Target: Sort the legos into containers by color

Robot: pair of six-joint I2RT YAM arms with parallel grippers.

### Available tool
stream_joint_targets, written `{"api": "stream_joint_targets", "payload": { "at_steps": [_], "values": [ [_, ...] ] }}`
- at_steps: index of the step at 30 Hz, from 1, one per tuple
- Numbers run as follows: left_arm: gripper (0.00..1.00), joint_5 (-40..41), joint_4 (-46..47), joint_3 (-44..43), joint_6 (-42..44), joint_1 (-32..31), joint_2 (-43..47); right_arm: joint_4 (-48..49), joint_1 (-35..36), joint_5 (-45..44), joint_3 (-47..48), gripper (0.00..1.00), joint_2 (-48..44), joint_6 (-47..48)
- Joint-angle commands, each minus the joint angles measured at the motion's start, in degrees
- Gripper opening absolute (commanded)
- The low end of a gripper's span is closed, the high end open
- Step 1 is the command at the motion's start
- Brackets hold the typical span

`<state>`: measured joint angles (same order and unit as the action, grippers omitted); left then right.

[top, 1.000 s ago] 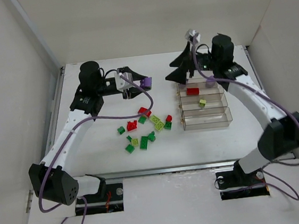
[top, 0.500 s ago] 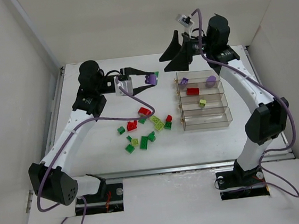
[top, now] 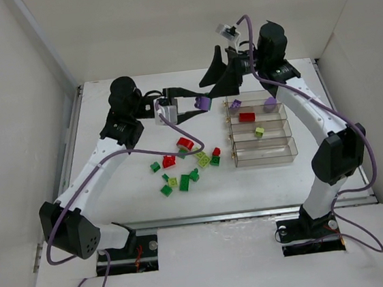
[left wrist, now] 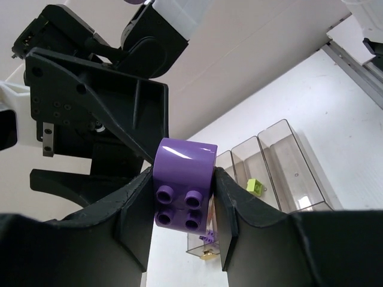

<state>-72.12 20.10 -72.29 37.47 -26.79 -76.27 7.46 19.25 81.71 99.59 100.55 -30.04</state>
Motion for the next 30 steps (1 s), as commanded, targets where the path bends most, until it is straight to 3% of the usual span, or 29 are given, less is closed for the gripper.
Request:
{"api": "stream_joint_targets", "payload": {
  "at_steps": [1,7,11,14,15,17,24,30],
  "values": [
    [0.00,-1.3,3.9,-3.2,0.3,-0.8,0.7,2.5,1.0,3.0,1.0,0.88,-0.5,0.2],
    [0.00,0.7,4.4,-3.2,1.5,-0.8,0.7,2.5,1.0,5.3,1.0,0.81,0.0,-0.3],
    [0.00,1.7,4.4,-2.7,1.5,-0.8,0.7,2.5,1.0,5.3,0.4,0.67,0.0,-0.3],
    [0.00,1.7,4.4,-2.7,1.5,-0.8,1.2,2.5,1.0,5.8,-0.1,0.40,-0.7,-0.3],
    [0.00,1.7,4.4,-2.2,1.5,-0.8,1.2,2.5,1.0,5.8,-0.1,0.20,-0.7,0.3],
    [0.00,3.9,3.6,-2.2,1.5,-0.8,1.2,2.5,1.0,3.9,-1.3,0.02,-1.9,0.3],
    [0.00,15.3,-5.2,-0.5,5.9,-0.2,3.5,2.5,-5.7,-5.8,-14.1,0.00,-5.0,-1.3],
    [0.00,30.2,-6.5,0.7,-1.5,-0.2,4.1,-3.6,-13.4,-31.1,-29.9,0.00,-11.4,-3.0]
  ]
}}
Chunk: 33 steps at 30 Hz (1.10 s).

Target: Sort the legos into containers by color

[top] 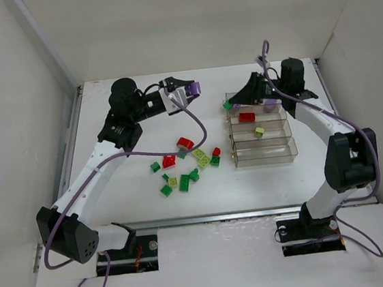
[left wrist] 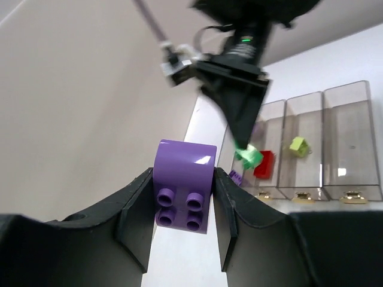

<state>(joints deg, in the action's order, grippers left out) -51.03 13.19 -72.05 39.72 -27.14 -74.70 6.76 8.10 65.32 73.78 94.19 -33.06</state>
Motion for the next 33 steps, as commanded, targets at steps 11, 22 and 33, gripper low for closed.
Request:
{"api": "stream_joint_targets", "payload": {
  "at_steps": [11,22,33],
  "values": [
    [0.00,11.6,-1.1,2.1,-6.9,0.7,1.9,-38.6,3.6,-61.2,-8.6,0.00,-15.2,12.2],
    [0.00,10.5,-0.4,2.7,-8.7,0.7,0.3,-44.1,4.6,-67.8,-16.9,0.29,-18.5,11.6],
    [0.00,6.8,-1.1,3.2,-8.2,0.7,1.4,-38.7,4.6,-55.4,-9.3,1.00,-24.7,18.7]
  ]
}}
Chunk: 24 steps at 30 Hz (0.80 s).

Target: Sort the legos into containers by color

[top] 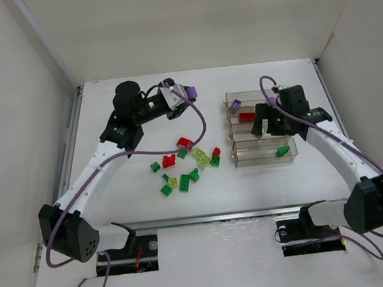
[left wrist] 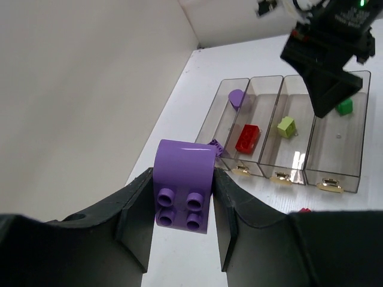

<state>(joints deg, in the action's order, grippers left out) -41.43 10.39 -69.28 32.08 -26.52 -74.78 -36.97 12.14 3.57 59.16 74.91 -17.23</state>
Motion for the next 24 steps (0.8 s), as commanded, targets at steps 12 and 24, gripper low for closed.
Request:
{"api": "stream_joint_targets", "payload": {
  "at_steps": [12,24],
  "values": [
    [0.00,-1.0,-1.7,-0.6,3.8,-1.8,-0.1,25.6,8.9,31.7,21.0,1.00,0.6,-4.3],
    [0.00,-0.5,-2.2,-0.6,4.3,-2.3,0.4,26.7,18.4,35.0,32.2,0.95,12.4,-4.3]
  ]
}}
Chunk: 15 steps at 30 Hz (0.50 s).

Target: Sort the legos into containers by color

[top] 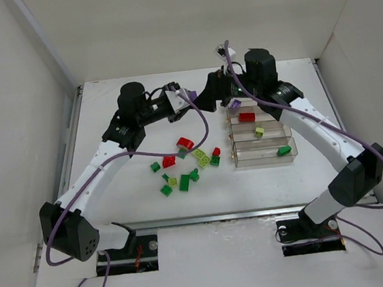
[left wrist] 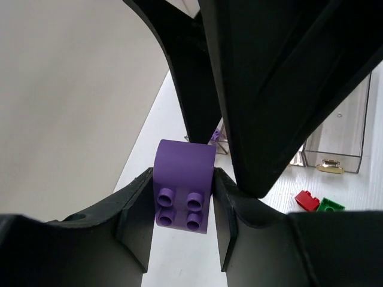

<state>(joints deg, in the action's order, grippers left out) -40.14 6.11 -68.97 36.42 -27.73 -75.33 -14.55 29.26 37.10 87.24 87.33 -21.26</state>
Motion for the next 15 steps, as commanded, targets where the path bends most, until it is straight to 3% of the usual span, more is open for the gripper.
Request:
{"api": "stream_joint_targets", "payload": {
  "at_steps": [1,2,4,6,7,8,9,12,15],
  "values": [
    [0.00,-1.8,2.1,-0.9,0.0,-1.1,1.0,4.3,1.3,1.5,4.1,0.92,0.6,-0.3],
    [0.00,-1.8,2.1,-0.9,0.0,-1.1,1.0,4.3,1.3,1.5,4.6,0.82,1.4,-0.3],
    [0.00,-1.8,2.1,-0.9,0.0,-1.1,1.0,4.3,1.3,3.2,5.1,0.71,2.2,-0.3],
    [0.00,-1.8,2.1,-0.9,0.0,-1.1,1.0,4.9,1.3,3.8,6.3,0.48,2.8,-0.9],
    [0.00,-1.8,2.1,-0.9,0.0,-1.1,1.0,4.9,1.3,3.8,6.3,0.48,3.5,-0.9],
    [0.00,-1.8,2.1,-0.9,0.0,-1.1,1.0,4.9,1.9,3.8,7.1,0.41,3.5,-0.9],
    [0.00,-1.8,2.1,-0.9,0.0,-1.1,1.0,4.9,1.9,3.8,7.1,0.26,4.0,-0.9],
    [0.00,-1.8,2.1,-0.9,0.0,-1.1,1.0,4.9,1.9,3.8,7.7,0.04,4.0,-0.9],
    [0.00,-1.2,2.6,-0.4,0.0,-1.1,1.0,4.9,1.9,3.8,7.7,0.00,4.0,-0.9]
  ]
}}
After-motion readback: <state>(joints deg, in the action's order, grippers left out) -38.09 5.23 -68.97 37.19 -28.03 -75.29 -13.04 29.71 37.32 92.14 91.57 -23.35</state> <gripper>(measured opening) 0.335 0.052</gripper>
